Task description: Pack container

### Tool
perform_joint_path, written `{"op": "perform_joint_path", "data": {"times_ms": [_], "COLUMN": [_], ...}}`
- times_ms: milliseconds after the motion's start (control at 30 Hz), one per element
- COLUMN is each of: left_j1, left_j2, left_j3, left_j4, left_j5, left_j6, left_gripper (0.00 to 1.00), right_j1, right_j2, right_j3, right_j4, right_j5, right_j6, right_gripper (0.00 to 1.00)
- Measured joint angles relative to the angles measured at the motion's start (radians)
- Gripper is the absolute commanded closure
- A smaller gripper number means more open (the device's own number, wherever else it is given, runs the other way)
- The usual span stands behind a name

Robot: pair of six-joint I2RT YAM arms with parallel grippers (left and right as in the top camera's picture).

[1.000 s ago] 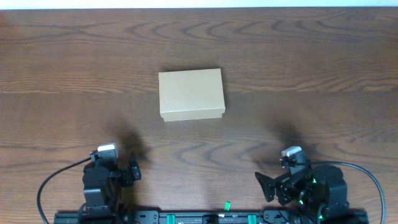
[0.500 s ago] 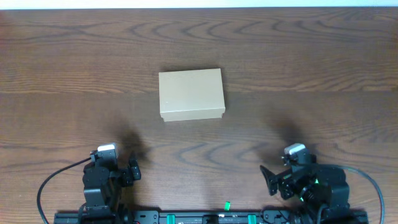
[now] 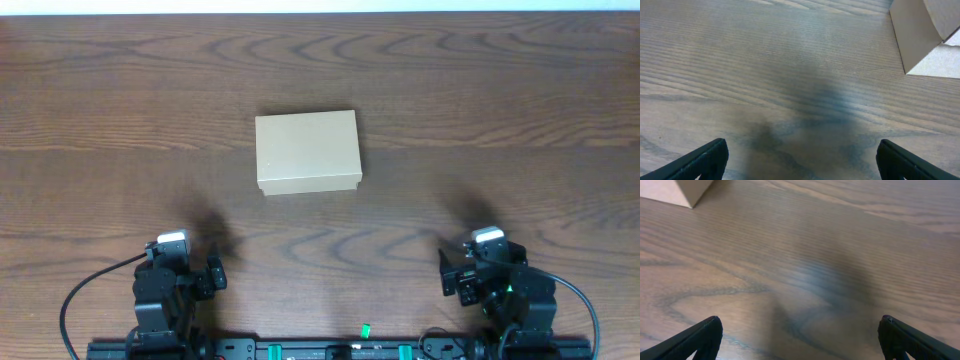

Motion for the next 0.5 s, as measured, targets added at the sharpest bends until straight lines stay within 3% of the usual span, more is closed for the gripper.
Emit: {"op": "perform_joint_path", "data": {"times_ms": [500], "left_j1": [0.000], "left_j2": [0.000], "left_j3": [0.000], "left_j4": [0.000], "left_j5": [0.000], "left_j6": [0.008], "left_gripper": [0.04], "right_j1": [-0.005], "right_j2": [0.000], "right_j3": [0.000], "right_j4": [0.001], "right_j5": [0.001], "right_j6": [0.027], "right_gripper": [0.01]}}
